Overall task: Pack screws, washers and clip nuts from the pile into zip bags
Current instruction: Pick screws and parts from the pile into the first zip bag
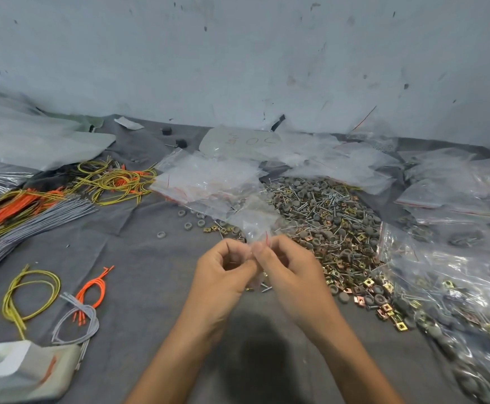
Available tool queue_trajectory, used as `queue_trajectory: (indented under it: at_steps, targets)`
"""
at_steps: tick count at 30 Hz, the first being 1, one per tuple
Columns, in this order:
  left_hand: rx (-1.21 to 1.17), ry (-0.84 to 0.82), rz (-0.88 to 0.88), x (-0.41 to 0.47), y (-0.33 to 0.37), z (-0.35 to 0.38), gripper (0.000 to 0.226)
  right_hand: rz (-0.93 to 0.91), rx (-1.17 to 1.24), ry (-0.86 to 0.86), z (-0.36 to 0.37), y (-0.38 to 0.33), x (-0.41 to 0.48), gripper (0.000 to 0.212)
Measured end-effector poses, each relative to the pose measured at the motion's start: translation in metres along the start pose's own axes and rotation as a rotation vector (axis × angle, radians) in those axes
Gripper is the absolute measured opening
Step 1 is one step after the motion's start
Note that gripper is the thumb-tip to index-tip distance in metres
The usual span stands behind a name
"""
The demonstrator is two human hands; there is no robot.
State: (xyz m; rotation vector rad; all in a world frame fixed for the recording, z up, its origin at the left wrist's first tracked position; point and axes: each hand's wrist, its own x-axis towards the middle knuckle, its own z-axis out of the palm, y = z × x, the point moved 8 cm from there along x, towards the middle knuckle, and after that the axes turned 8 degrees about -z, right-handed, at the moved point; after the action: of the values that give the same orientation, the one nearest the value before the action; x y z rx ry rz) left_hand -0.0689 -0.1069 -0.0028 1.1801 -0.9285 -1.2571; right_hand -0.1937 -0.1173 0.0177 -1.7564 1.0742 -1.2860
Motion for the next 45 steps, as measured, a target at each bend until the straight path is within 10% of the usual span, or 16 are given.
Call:
queue_trajectory:
  at_steps: [4,11,15,20,29,36,45]
  targets:
    - [-0.066,0.188,-0.003,0.001,0.007,-0.027,0.024,0.023,-0.073,-0.036,-0.010,0.002,0.001,0.021]
    - [0.642,0.209,0.447,-0.034,0.044,-0.008,0.014,0.217,0.276,0.005,0.017,0.019,0.002,0.028]
    - [0.904,0.198,0.669,-0.049,0.047,0.002,0.012,0.213,0.037,-0.208,0.047,0.030,0.002,0.007]
    - [1.035,0.410,0.470,-0.022,0.032,-0.054,0.027,0.409,0.231,-0.164,0.064,0.057,-0.015,0.015]
    - [0.924,0.256,0.457,-0.022,0.013,-0.050,0.021,0.448,0.431,-0.246,0.082,0.061,-0.011,0.020]
    - [1.069,0.289,0.313,0.031,0.015,-0.059,0.007,0.084,-0.349,-0.114,-0.022,0.057,0.016,0.015]
    - [0.999,0.296,0.337,0.033,0.014,-0.049,0.004,-0.005,-0.990,-0.586,-0.046,0.078,0.076,0.024]
